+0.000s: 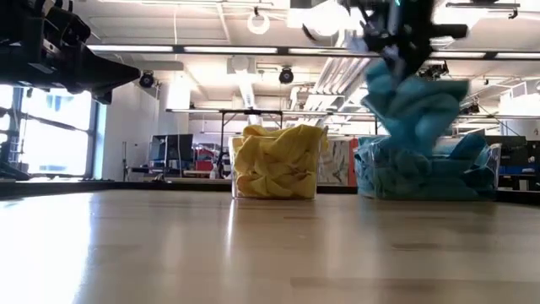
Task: Sort microfiber towel by color & place in baskets
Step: Put the blue towel into the right transparent bin
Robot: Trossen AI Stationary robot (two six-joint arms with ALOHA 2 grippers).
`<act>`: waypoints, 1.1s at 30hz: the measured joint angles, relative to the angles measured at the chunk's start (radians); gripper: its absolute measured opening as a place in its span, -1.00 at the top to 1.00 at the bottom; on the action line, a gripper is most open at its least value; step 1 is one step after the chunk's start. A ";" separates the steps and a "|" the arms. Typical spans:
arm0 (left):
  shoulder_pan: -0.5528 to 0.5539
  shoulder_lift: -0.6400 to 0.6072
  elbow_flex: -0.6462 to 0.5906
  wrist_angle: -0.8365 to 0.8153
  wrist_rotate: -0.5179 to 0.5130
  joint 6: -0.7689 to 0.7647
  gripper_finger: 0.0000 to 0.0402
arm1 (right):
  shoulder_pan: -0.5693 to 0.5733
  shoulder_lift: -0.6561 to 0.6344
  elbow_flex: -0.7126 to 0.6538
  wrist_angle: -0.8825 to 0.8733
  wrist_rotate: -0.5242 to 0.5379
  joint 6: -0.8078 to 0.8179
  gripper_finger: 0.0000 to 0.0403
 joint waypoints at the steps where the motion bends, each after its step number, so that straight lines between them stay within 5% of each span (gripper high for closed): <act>1: 0.000 0.000 0.000 0.001 0.000 0.000 1.00 | -0.022 -0.043 -0.055 -0.009 0.006 -0.002 0.99; 9: 0.000 0.000 0.000 0.001 0.000 0.000 1.00 | -0.221 -0.478 -0.392 0.074 0.058 -0.200 0.99; 13: 0.000 0.000 0.000 0.000 0.000 0.000 1.00 | -0.329 -0.647 -0.443 0.071 0.183 -0.342 0.99; 17: 0.000 0.000 0.000 0.001 0.000 0.000 1.00 | -0.435 -0.752 -0.437 0.166 0.200 -0.589 1.00; 23: 0.000 0.000 0.000 0.001 0.000 0.000 1.00 | -0.679 -0.767 -0.436 0.391 -0.091 -1.268 1.00; 28: 0.000 0.000 0.000 0.001 0.000 0.000 1.00 | -0.910 -0.681 -0.436 0.372 -0.210 -1.531 1.00; 33: 0.000 0.000 0.000 0.000 0.000 0.000 1.00 | -1.012 -0.592 -0.436 0.418 -0.305 -1.742 1.00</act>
